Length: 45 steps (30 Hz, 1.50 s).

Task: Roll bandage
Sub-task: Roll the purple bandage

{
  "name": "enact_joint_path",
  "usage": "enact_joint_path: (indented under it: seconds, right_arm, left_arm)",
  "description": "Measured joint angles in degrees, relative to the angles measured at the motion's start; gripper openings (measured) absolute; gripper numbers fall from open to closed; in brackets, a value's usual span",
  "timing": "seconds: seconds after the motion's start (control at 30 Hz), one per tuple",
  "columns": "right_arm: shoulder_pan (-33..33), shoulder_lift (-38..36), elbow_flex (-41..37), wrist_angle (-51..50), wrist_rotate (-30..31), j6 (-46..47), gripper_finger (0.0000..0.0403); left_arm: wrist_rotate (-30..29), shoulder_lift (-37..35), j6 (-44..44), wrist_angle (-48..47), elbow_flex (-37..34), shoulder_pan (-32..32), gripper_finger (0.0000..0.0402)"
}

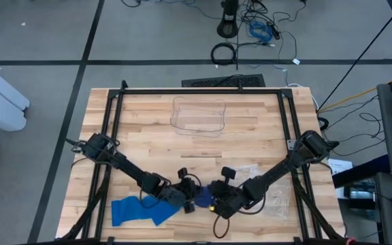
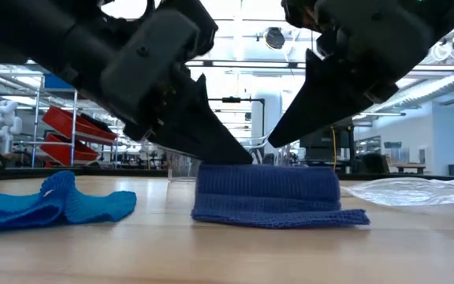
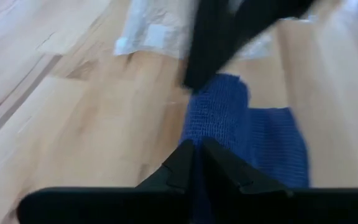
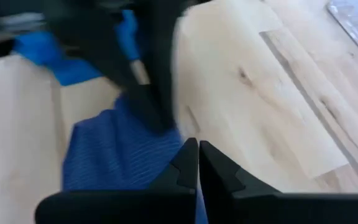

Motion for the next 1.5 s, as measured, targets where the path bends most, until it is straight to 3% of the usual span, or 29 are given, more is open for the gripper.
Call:
enact_joint_path:
  seconds: [1.17, 1.5]
  right_arm:
    - [0.77, 0.00, 0.00, -0.33, -3.71, 2.04, 0.0000]
    - [2.61, 0.02, 0.00, 0.42, -7.24, 3.14, 0.0000]
  left_arm:
    - [3.27, -0.07, 0.54, 2.38, 1.10, -3.41, 0.0041]
    - [10.83, -0.09, 0.49, 7.18, 1.14, -3.75, 0.0041]
